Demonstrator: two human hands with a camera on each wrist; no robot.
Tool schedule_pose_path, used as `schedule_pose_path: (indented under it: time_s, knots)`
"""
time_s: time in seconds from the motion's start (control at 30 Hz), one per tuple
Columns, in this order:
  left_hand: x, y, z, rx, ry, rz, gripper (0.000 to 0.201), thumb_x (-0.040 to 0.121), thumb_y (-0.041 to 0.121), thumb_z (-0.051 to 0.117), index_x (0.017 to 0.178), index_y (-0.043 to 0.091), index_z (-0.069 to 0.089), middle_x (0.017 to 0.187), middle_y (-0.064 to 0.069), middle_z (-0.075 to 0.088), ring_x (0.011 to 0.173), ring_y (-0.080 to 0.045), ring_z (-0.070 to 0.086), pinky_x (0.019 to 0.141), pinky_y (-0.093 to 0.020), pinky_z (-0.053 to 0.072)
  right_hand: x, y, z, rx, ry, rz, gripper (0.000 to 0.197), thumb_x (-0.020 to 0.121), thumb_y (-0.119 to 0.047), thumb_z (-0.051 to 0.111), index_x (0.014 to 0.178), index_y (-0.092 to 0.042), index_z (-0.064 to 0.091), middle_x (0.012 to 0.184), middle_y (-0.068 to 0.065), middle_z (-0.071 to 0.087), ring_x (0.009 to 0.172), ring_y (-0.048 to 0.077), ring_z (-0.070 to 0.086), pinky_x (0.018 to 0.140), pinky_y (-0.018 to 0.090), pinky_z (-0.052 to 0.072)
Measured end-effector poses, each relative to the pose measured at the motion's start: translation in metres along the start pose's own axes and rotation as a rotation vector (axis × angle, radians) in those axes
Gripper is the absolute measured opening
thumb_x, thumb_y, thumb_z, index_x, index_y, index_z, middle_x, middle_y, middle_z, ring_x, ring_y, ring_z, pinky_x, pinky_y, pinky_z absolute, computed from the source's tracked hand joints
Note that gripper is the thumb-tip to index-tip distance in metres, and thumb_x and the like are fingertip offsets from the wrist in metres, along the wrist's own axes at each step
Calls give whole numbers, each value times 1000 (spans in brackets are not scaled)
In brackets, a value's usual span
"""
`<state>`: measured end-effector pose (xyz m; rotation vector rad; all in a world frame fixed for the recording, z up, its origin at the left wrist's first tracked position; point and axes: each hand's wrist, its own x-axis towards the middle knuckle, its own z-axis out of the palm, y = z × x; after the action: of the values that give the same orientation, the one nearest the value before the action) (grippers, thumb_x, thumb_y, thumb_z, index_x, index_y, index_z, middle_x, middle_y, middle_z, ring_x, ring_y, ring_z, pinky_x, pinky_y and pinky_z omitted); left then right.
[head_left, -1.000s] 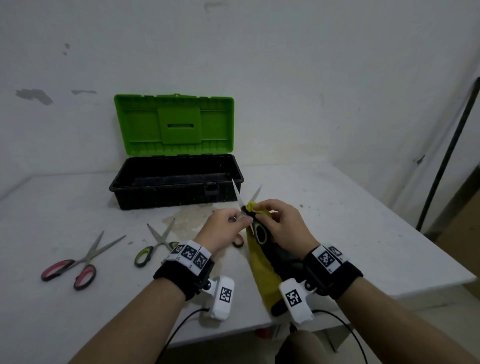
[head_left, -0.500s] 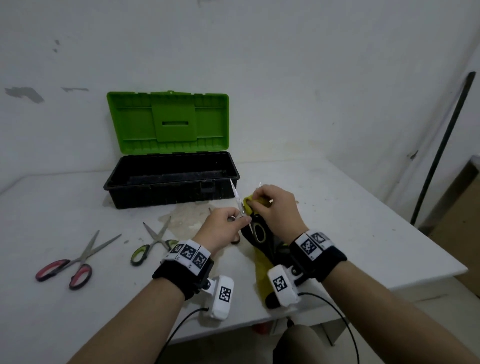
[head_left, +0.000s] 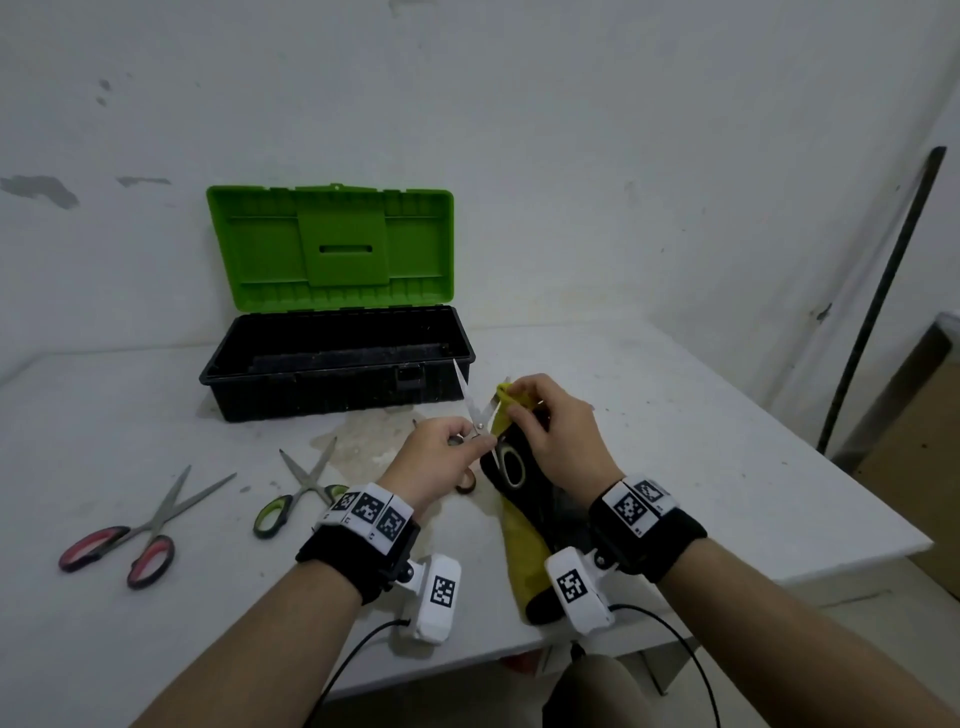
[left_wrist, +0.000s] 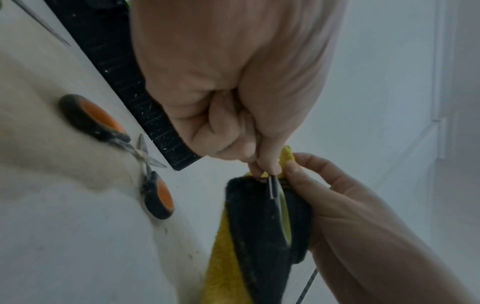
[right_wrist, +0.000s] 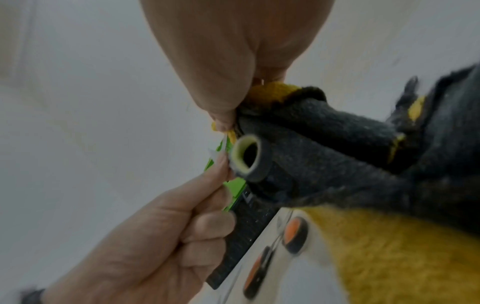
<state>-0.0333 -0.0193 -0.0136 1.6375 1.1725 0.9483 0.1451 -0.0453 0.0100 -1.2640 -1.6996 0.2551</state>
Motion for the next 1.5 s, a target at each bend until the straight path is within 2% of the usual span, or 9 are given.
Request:
schedule_pose_path:
  time_s: [0.13, 0.3, 0.6, 0.7, 0.8, 1.03, 1.13, 1.3, 1.5]
  knots:
    - [-1, -3, -2, 56, 3, 3, 39, 92, 35, 70, 82, -1, 61, 63, -2, 57, 44, -4, 49, 52, -25, 37, 2, 2, -3, -112, -145, -199, 18, 93, -11, 63, 108, -17, 71, 101, -4, 69, 92, 4, 63, 85, 14, 48]
    - [-3, -3, -1, 55, -20, 10, 41, 91, 36, 71, 81, -2, 57, 67, -6, 55, 45, -7, 47, 49, -22, 36, 2, 9, 1, -219, -211, -294, 17, 92, -12, 66, 106, -16, 75, 98, 2, 69, 88, 15, 66, 80, 25, 53]
    - [-2, -4, -3, 19, -52, 0, 35, 91, 36, 70, 70, 14, 55, 57, 3, 51, 45, -7, 45, 45, -21, 33, 28, 4, -16, -229, 22, -133, 20, 95, -14, 60, 112, -15, 70, 102, 2, 71, 91, 15, 64, 86, 25, 49]
    - [0, -4, -3, -32, -47, -9, 34, 92, 34, 70, 71, 13, 53, 57, -1, 53, 45, -9, 45, 46, -23, 32, 14, -7, -12, -208, -95, -179, 20, 95, -17, 60, 115, -17, 65, 103, -1, 69, 90, 11, 61, 85, 22, 47]
    - [0, -1, -1, -1, -45, 30, 32, 93, 32, 69, 72, 13, 54, 60, -1, 52, 44, -6, 48, 46, -19, 35, 4, -5, 0, -226, -214, -291, 19, 95, -16, 61, 110, -15, 71, 99, 4, 68, 89, 17, 65, 83, 27, 51]
    - [1, -1, -4, 59, -42, 32, 35, 91, 33, 72, 73, 8, 56, 57, 2, 50, 44, -5, 52, 46, -18, 36, 27, 7, -11, -260, -84, -144, 19, 96, -18, 60, 110, -17, 72, 93, 6, 67, 85, 21, 64, 82, 37, 52]
    - [0, -1, -5, 36, -53, 9, 33, 91, 36, 71, 71, 15, 56, 55, 4, 50, 42, -4, 46, 46, -22, 34, 29, 3, -16, -264, -17, -127, 19, 96, -19, 58, 109, -16, 71, 93, 5, 67, 86, 20, 63, 82, 32, 50]
    - [1, 2, -8, 79, -32, 42, 36, 90, 39, 71, 68, 17, 53, 53, 8, 52, 45, -7, 48, 51, -25, 36, 8, -11, 0, -240, -240, -247, 18, 97, -17, 57, 108, -15, 71, 96, 3, 65, 87, 15, 61, 80, 21, 46]
    - [0, 2, -11, 166, -43, 67, 35, 88, 37, 74, 75, 6, 62, 61, 7, 57, 51, -5, 51, 61, -29, 42, 28, 0, -7, -299, -139, -139, 19, 98, -24, 55, 105, -16, 71, 91, 6, 64, 84, 23, 62, 81, 36, 50]
